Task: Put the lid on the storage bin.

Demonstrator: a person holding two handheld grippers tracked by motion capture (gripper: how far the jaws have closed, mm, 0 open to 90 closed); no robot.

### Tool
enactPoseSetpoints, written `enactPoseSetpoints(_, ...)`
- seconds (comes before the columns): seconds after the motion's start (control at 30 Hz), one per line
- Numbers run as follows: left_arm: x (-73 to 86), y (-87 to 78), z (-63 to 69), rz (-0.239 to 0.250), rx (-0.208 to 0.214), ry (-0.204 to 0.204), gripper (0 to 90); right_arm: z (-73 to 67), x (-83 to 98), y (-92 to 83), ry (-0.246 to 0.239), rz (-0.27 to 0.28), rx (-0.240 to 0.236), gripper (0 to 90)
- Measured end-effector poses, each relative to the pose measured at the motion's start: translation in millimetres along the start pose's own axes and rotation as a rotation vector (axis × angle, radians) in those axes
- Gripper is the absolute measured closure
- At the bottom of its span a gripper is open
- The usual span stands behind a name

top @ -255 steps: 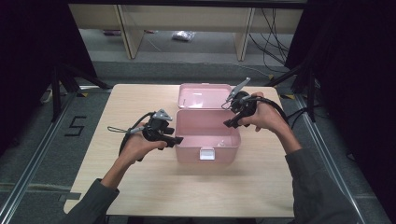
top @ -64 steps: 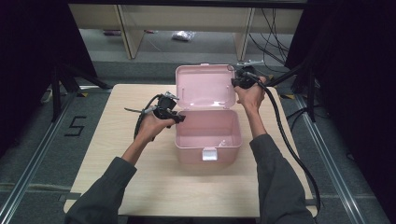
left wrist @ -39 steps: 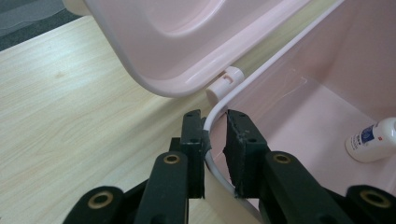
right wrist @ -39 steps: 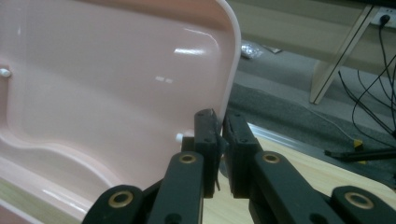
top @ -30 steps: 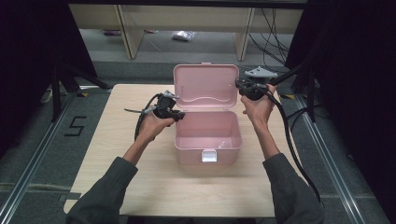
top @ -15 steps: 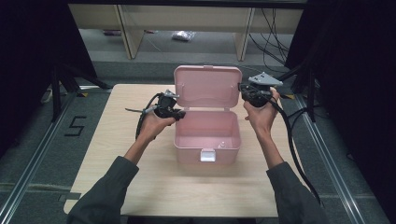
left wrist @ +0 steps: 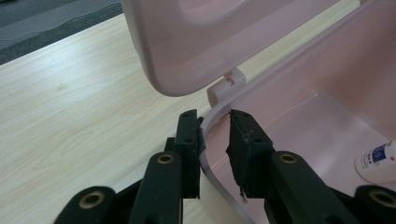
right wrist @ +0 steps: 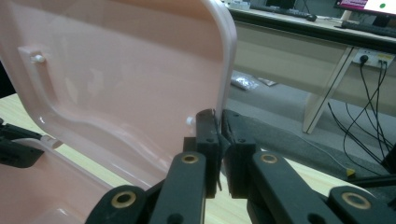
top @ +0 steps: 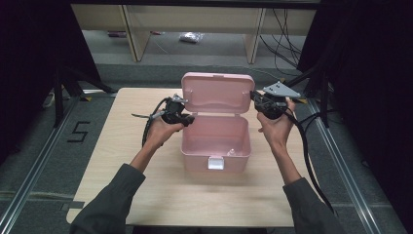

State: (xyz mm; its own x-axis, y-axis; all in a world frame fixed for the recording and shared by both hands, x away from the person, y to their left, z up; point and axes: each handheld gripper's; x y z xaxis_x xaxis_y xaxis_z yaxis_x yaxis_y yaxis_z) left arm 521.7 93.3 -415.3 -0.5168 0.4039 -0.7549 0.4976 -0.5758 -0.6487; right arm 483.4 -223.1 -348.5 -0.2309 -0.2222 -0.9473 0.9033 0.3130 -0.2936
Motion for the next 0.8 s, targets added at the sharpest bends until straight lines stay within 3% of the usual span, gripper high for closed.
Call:
enactPoseSetpoints(0.13, 1.3, -0.7, -1.8, 0.012, 0.022, -0.019, 72.5, -1.8, 1.2, -4.5, 0.001, 0.007, 0.001, 86.9)
enactPoseSetpoints(0.17, 1.6, -1.2, -1.9, 0.009, 0.019, -0.018, 72.4, -2.3, 1.5, -5.0, 0.003, 0.006, -0.014, 86.9)
enactPoseSetpoints(0.33, 3.4, 0.2, -1.7, 0.005, 0.022, -0.013, 71.5, -3.7, 6.2, -10.1, -0.018, 0.023, 0.001, 86.8)
enactPoseSetpoints(0.43, 3.9, -1.5, -3.0, 0.011, 0.025, -0.022, 70.8, -6.5, 9.5, -15.1, -0.004, 0.028, -0.001, 87.0)
enactPoseSetpoints(0.5, 4.6, -4.6, -3.6, 0.028, 0.031, -0.035, 67.7, -7.4, 11.0, -17.7, -0.051, 0.044, 0.014, 87.2)
enactPoseSetpoints(0.6, 6.6, -11.7, -3.1, 0.032, 0.054, -0.047, 62.7, -8.1, 13.9, -21.6, -0.024, 0.04, -0.008, 87.6)
enactPoseSetpoints(0.73, 10.7, -25.4, -1.1, 0.045, 0.061, -0.054, 55.5, -8.7, 15.5, -24.0, -0.026, 0.041, -0.015, 87.6)
enactPoseSetpoints(0.77, 11.5, -29.3, -1.2, 0.044, 0.065, -0.057, 54.2, -7.7, 15.5, -24.4, -0.046, 0.052, -0.002, 87.6)
enactPoseSetpoints(0.8, 12.5, -32.9, -0.7, 0.047, 0.081, -0.061, 52.9, -9.1, 15.9, -26.3, -0.032, 0.036, -0.008, 87.6)
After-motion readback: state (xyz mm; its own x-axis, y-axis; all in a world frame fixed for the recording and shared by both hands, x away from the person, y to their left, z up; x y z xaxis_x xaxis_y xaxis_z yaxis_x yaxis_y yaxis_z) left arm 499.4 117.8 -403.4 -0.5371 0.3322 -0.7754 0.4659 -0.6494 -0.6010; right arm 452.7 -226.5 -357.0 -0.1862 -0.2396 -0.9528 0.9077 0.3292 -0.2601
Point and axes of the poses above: each handheld gripper's, and its own axes: y roughly forward along the jaws, x roughly out of its underside, z roughly to its right, and after that the axes turned 5 degrees about x, right-handed
